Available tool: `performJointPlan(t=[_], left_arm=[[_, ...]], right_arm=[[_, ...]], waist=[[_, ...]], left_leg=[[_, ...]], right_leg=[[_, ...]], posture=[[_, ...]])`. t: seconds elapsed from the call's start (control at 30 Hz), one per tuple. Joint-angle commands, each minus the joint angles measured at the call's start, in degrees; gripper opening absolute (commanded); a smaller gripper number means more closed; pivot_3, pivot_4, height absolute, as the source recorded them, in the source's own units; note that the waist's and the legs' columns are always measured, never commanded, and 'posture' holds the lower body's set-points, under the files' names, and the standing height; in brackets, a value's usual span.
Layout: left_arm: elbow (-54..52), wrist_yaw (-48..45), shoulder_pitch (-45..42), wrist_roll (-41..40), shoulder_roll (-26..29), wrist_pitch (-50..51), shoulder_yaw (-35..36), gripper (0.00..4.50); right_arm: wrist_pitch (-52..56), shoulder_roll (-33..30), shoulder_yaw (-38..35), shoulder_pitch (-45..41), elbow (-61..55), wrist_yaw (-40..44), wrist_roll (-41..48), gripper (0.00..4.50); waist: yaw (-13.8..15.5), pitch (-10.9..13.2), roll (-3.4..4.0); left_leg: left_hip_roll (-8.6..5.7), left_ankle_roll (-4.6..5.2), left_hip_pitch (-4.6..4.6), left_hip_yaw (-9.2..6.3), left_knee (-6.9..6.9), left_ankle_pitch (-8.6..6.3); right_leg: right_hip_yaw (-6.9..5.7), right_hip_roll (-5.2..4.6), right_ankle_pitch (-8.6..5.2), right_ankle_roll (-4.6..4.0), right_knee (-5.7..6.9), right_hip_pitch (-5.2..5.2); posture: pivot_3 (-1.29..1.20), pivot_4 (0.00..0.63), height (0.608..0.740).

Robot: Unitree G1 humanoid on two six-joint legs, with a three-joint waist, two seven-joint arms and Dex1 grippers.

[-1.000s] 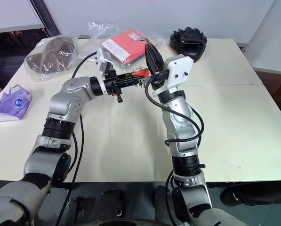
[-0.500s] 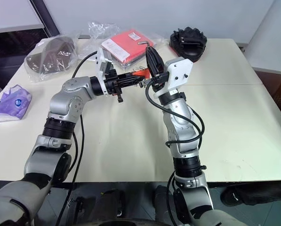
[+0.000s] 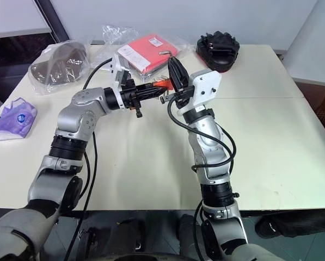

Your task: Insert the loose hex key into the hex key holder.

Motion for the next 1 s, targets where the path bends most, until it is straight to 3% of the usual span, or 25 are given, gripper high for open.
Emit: performJointPlan(t=[0.03, 0.27, 0.3, 0.37, 0.43, 0.53, 0.73, 1.0], left_arm=[[-0.7, 0.4, -1.7, -0.5, -0.2, -1.1, 1.5, 0.00], [-0.8, 0.5, -1.8, -0.6, -0.3, -1.1, 1.6, 0.00], [-0.8, 0.5, -1.8, -0.6, -0.4, -1.0, 1.6, 0.00], [-0.8, 0.5, -1.8, -0.7, -0.4, -0.9, 1.6, 0.00], [-1.0, 0.5, -1.7, -0.7, -0.4, -0.8, 1.5, 0.00], [-1.1, 0.7, -1.7, -0.7, -0.5, -0.7, 1.5, 0.00], [-2.1, 1.3, -0.3, -2.1, -0.8, 1.9, 2.1, 0.00], [-5.4, 4.2, 3.9, -3.4, -3.2, 10.2, 0.8, 0.00]], right_arm=[[-0.5, -0.1, 0.5, -0.1, -2.5, 0.2, 0.1, 0.05], [-0.3, -0.4, 0.3, 0.8, -2.2, -0.2, 0.0, 0.05], [-0.1, -0.5, 0.3, 0.9, -2.2, -0.1, 0.1, 0.73], [0.8, -0.7, 0.5, 1.2, -2.6, 0.1, 0.4, 1.53], [1.8, -1.3, 0.7, 2.4, -4.0, 0.8, 0.8, 2.60], [3.3, -2.5, 0.6, 5.0, -7.2, 1.7, 1.6, 2.60], [12.1, -10.5, -3.6, 20.2, -23.7, 5.3, 8.7, 2.60], [14.5, -16.3, -12.6, 32.7, -29.1, 4.5, 10.5, 2.60]], waist=[[0.0, 0.0, 0.00], [0.0, 0.0, 0.00], [0.0, 0.0, 0.00], [0.0, 0.0, 0.00], [0.0, 0.0, 0.00], [0.1, 0.0, 0.00], [0.4, 0.0, -0.01], [0.1, 0.0, -0.02]], left_leg=[[0.00, 0.00, 0.00, 0.00, 0.00, 0.00], [0.00, 0.00, 0.00, 0.00, 0.00, 0.00], [0.00, 0.00, 0.00, 0.00, 0.00, 0.00], [0.00, 0.00, 0.00, 0.00, 0.00, 0.00], [0.00, 0.00, 0.00, 0.00, 0.00, 0.00], [0.00, 0.00, -0.01, 0.00, 0.00, 0.00], [-0.01, 0.01, -0.08, -0.01, -0.01, 0.00], [-0.01, 0.01, -0.03, 0.03, -0.01, -0.01]], right_leg=[[0.00, 0.00, 0.00, 0.00, 0.00, 0.00], [0.00, 0.00, 0.00, 0.00, 0.00, 0.00], [0.00, 0.00, 0.00, 0.00, 0.00, 0.00], [0.00, 0.00, 0.00, 0.00, 0.00, 0.00], [0.00, 0.01, 0.00, 0.00, 0.00, 0.00], [0.00, 0.01, 0.00, 0.00, -0.01, 0.00], [-0.03, 0.00, 0.00, 0.00, -0.23, 0.07], [-0.01, 0.09, 0.00, 0.00, -0.34, 0.18]], posture=[[0.00, 0.150, 0.740], [0.00, 0.150, 0.740], [0.00, 0.150, 0.740], [0.00, 0.150, 0.740], [0.00, 0.150, 0.740], [0.00, 0.150, 0.740], [0.00, 0.150, 0.740], [0.00, 0.150, 0.740]])
